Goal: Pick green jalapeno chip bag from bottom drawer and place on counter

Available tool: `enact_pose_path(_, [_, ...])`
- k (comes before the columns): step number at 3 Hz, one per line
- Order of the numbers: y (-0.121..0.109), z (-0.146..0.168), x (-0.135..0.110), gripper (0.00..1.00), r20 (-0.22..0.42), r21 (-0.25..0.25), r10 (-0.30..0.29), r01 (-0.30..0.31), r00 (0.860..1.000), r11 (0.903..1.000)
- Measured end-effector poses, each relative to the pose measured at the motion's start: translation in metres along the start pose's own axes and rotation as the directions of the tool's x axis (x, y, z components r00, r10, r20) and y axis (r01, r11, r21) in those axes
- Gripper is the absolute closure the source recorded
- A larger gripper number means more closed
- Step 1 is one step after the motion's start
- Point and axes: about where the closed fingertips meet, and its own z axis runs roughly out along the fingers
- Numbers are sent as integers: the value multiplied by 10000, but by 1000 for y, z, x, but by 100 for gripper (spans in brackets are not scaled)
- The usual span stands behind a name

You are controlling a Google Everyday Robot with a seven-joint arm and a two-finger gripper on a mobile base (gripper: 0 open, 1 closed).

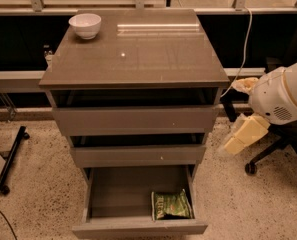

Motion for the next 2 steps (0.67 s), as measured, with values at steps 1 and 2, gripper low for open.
enact_pose_path(1, [7,47,7,0,267,-82,913,-911,9955,9958])
enact_pose_path(2, [10,89,12,0,601,-226,1491,-1480,9870,9887])
